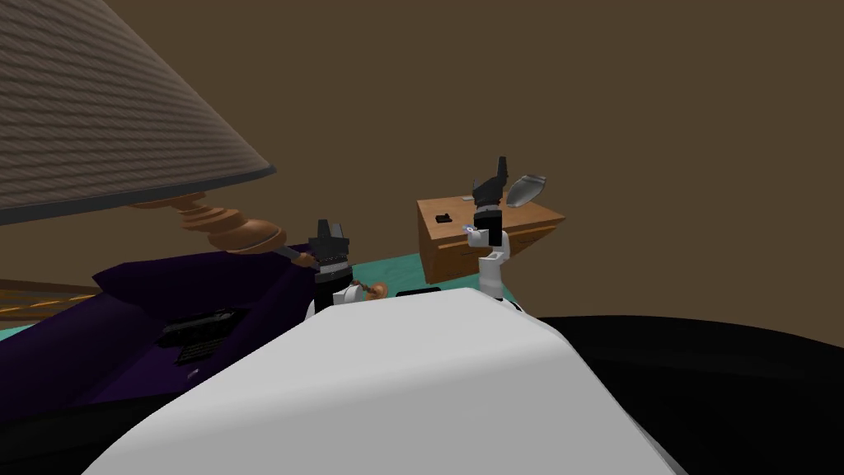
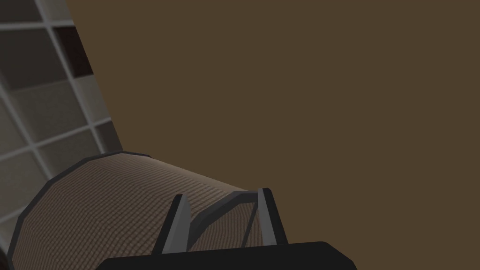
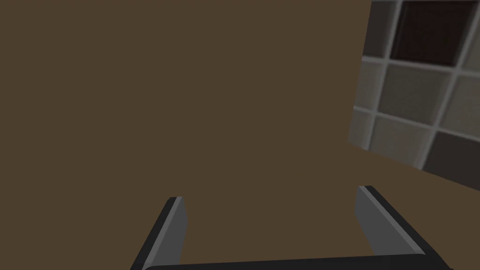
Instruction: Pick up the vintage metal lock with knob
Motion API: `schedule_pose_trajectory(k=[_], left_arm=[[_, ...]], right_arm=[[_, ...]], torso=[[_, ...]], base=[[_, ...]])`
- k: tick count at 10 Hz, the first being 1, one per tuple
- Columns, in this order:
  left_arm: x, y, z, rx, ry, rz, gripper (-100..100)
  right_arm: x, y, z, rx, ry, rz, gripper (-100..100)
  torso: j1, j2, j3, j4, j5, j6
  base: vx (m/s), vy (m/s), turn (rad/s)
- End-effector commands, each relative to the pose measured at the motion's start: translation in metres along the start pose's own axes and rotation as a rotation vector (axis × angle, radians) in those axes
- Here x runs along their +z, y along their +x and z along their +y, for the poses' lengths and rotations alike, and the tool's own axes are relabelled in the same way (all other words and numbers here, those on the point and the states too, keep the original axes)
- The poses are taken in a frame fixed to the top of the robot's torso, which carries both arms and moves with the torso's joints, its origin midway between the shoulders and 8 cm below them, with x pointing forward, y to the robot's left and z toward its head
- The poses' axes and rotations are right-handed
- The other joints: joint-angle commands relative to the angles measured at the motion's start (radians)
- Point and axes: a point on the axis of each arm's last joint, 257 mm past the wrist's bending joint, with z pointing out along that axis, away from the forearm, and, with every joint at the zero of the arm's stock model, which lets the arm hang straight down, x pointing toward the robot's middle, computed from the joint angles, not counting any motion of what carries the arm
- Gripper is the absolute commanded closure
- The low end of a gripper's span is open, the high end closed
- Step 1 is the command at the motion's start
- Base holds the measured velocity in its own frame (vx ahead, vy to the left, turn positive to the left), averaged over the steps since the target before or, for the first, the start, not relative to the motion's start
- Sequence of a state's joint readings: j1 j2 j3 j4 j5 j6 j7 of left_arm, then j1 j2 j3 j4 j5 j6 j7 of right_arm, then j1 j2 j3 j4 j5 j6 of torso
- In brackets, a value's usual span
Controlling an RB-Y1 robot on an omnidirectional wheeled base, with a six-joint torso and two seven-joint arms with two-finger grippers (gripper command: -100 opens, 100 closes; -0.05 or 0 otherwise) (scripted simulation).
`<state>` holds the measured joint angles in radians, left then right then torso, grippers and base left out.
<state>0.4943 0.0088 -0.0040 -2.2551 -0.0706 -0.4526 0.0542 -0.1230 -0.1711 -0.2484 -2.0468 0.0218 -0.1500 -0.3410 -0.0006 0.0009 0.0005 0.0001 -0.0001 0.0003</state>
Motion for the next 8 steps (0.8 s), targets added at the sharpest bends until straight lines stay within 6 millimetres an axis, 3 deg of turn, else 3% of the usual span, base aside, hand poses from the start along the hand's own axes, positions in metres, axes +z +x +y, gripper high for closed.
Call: schedule_pose_trajectory(k=[1,2,3,4,5,6,7,8], left_arm=[[0.000,0.000,0.000,0.000,0.000,0.000,0],[0.000,0.000,0.000,0.000,0.000,0.000,0],[0.000,0.000,0.000,0.000,0.000,0.000,0],[0.000,0.000,0.000,0.000,0.000,0.000,0],[0.000,0.000,0.000,0.000,0.000,0.000,0],[0.000,0.000,0.000,0.000,0.000,0.000,0],[0.000,0.000,0.000,0.000,0.000,0.000,0],[0.000,0.000,0.000,0.000,0.000,0.000,0]], right_arm=[[0.011,0.000,-0.002,0.035,-0.001,-0.008,-100],[0.018,-0.011,-0.014,0.085,0.033,-0.040,-100],[0.025,-0.007,-0.007,0.093,0.014,-0.033,-100],[0.032,-0.019,-0.020,0.141,0.049,-0.067,-100],[0.038,-0.015,-0.014,0.153,0.033,-0.061,-100],[0.045,-0.027,-0.027,0.201,0.069,-0.098,-100],[0.051,-0.023,-0.021,0.216,0.055,-0.092,-100],[0.059,-0.034,-0.033,0.266,0.082,-0.128,-100]], torso=[[0.000,0.000,0.000,0.000,0.000,0.000],[0.000,0.000,0.000,0.000,0.000,0.000],[0.000,0.000,0.000,0.000,0.000,0.000],[0.000,0.000,0.000,0.000,0.000,0.000],[0.000,0.000,0.000,0.000,0.000,0.000],[-0.001,0.000,0.000,0.000,0.000,0.001],[0.000,0.001,0.000,0.000,0.000,0.000],[0.000,0.000,0.000,0.000,0.000,0.001]], base=[[-0.019,-0.010,0.056],[-0.026,-0.004,0.113],[-0.023,-0.008,0.061],[-0.027,-0.016,0.120],[-0.025,-0.016,0.054],[-0.032,-0.014,0.090],[-0.026,-0.014,0.055],[-0.034,-0.017,0.083]])
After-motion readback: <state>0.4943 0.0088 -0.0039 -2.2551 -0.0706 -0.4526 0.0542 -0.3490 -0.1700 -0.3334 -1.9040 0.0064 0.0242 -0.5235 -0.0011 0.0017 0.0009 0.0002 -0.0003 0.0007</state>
